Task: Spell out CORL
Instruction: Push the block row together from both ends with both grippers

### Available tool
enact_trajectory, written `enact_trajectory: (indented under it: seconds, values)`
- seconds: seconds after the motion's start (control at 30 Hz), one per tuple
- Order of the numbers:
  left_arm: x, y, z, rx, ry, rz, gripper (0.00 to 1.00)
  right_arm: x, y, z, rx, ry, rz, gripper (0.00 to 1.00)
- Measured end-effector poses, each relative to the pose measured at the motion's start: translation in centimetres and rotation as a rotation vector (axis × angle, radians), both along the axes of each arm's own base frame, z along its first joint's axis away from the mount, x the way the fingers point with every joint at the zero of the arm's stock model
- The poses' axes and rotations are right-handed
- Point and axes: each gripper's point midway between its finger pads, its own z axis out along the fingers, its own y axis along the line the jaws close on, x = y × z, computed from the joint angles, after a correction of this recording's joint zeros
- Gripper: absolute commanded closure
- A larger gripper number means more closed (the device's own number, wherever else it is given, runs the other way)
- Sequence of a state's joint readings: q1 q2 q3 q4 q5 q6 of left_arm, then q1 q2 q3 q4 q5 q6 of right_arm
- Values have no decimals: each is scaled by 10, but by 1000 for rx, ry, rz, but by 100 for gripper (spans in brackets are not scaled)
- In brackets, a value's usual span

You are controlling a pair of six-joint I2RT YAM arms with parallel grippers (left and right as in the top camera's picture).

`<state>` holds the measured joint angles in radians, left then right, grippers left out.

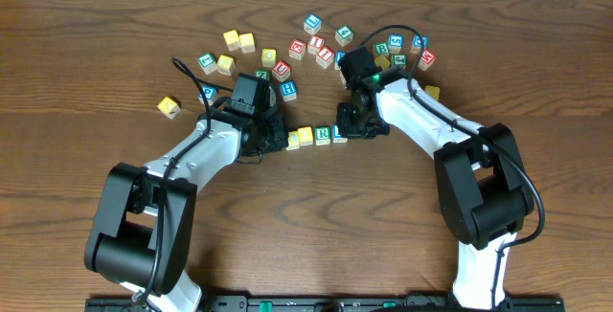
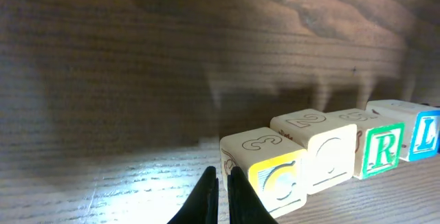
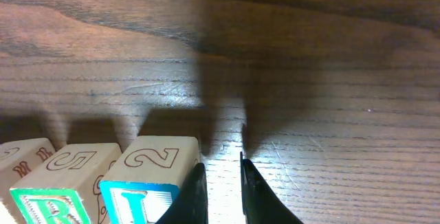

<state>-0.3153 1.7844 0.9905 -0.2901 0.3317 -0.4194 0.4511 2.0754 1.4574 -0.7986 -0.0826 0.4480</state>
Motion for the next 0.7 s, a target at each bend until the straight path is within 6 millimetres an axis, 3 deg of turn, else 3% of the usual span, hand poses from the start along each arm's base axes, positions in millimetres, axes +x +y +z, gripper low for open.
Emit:
enact_trajectory:
  seconds: [0.27, 0.7]
  values:
    - [4, -1, 2, -2, -20, 1, 93, -7, 16, 0, -2, -9, 43, 88]
    - [6, -6, 2, 15, -50, -29, 92, -6, 12, 0, -19, -12, 14, 90]
